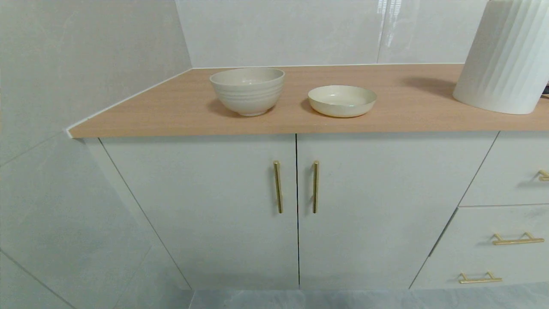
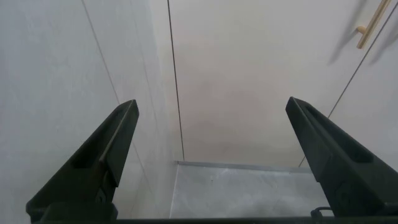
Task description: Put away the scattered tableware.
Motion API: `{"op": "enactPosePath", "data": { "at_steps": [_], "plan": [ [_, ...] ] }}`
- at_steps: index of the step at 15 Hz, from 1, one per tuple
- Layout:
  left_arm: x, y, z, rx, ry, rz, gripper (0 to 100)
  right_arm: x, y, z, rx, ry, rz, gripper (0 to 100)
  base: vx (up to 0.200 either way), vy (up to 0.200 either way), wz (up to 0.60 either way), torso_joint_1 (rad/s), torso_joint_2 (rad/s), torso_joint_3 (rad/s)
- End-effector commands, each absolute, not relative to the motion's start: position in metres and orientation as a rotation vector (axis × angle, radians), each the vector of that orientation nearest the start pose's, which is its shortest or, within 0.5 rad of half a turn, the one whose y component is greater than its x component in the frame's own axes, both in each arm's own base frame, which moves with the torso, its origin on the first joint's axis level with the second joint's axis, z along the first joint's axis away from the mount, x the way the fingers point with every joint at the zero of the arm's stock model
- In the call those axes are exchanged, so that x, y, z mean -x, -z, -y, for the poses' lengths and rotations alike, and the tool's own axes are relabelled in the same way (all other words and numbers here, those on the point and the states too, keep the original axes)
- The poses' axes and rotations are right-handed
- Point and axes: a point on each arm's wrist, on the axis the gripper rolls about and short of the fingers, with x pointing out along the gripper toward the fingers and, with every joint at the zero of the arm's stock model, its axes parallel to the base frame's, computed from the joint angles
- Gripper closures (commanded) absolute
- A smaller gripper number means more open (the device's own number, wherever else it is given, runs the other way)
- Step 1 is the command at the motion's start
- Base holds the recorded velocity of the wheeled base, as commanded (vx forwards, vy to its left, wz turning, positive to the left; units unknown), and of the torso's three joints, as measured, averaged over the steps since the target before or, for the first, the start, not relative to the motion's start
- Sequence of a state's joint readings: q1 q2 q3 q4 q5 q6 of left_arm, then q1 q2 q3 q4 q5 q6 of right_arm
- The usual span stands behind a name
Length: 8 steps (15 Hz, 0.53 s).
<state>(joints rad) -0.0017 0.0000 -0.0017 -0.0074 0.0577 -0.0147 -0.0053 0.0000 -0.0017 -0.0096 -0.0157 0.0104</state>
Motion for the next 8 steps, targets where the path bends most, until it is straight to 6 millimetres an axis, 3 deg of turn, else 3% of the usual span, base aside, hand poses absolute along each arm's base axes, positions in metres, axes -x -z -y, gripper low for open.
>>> {"op": "enactPosePath", "data": {
  "at_steps": [1, 2, 3, 8],
  "plan": [
    [0.023, -0.077, -0.001, 0.016, -0.057, 0.010, 0, 0.030, -0.105, 0.000, -0.027, -0.005, 0.104, 0, 0.000, 0.000, 0.00, 0.000, 0.00, 0.000],
    [0.023, -0.077, -0.001, 0.016, -0.057, 0.010, 0, 0.035, -0.142, -0.001, -0.096, -0.072, 0.145, 0, 0.000, 0.000, 0.00, 0.000, 0.00, 0.000],
    [0.023, -0.077, -0.001, 0.016, -0.057, 0.010, 0, 0.029, -0.161, -0.003, -0.133, -0.143, 0.091, 0, 0.000, 0.000, 0.00, 0.000, 0.00, 0.000],
    [0.023, -0.077, -0.001, 0.016, -0.057, 0.010, 0, -0.042, -0.186, -0.008, -0.113, -0.343, -0.254, 0, 0.000, 0.000, 0.00, 0.000, 0.00, 0.000]
  ]
}}
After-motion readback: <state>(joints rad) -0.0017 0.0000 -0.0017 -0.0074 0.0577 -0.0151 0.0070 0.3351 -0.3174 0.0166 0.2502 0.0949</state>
